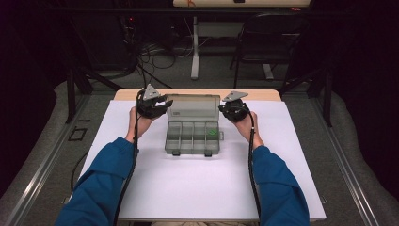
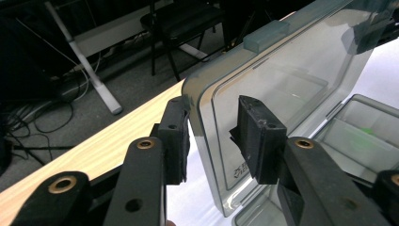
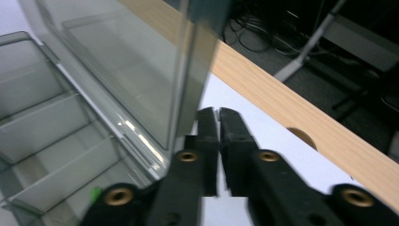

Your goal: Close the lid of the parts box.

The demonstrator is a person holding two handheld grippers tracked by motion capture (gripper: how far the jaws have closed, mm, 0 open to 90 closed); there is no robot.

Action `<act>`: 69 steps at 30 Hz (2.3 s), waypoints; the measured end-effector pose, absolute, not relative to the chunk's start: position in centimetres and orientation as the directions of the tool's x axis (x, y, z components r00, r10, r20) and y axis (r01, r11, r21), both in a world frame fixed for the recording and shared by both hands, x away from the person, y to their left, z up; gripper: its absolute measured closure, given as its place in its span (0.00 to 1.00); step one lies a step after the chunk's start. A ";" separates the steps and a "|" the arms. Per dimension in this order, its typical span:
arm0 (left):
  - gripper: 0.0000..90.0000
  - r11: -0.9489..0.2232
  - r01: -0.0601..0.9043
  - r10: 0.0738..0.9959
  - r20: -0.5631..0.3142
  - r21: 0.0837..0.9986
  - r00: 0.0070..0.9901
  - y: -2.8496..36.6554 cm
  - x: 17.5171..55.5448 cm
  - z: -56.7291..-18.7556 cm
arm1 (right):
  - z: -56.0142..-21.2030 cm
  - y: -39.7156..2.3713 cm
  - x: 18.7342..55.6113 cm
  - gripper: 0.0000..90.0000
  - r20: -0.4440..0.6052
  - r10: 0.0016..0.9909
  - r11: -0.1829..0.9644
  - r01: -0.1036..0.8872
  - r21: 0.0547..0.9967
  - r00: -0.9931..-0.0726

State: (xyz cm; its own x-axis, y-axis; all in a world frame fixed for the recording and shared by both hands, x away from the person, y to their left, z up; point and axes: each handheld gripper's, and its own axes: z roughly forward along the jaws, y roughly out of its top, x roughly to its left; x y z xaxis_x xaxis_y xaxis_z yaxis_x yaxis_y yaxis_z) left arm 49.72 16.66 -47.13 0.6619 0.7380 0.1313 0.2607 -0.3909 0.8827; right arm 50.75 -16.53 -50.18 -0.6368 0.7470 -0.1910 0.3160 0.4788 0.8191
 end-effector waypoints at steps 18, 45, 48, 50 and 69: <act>0.74 -0.393 0.245 0.730 0.138 0.886 0.670 16.8 49.9 -47.3 | -47.9 -17.9 49.1 0.17 -0.219 0.764 0.493 0.329 0.805 -0.607; 0.76 -0.375 0.264 0.720 0.100 0.889 0.687 17.2 49.9 -47.3 | -44.4 -15.7 49.0 0.87 -0.176 0.764 0.431 0.287 0.856 -0.621; 0.76 -0.374 0.270 0.716 0.091 0.887 0.693 17.3 49.8 -47.2 | -44.5 -15.7 48.7 0.88 -0.175 0.767 0.426 0.286 0.858 -0.617; 0.76 -0.375 0.272 0.713 0.088 0.886 0.696 17.3 49.7 -47.1 | -44.5 -15.7 48.6 0.89 -0.177 0.767 0.427 0.284 0.858 -0.617; 0.78 -0.350 0.274 0.703 0.058 0.896 0.708 17.7 48.4 -47.3 | -44.8 -15.4 46.7 0.89 -0.237 0.759 0.459 0.239 0.856 -0.607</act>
State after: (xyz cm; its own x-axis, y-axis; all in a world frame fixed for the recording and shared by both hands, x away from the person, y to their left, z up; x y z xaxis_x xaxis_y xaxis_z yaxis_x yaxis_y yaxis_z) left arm 48.41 17.69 -47.35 0.7084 0.7034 0.0581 0.2736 -0.3495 0.8961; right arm 46.71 -15.40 -44.83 -0.6066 0.7588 -0.2373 0.2390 0.4587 0.8559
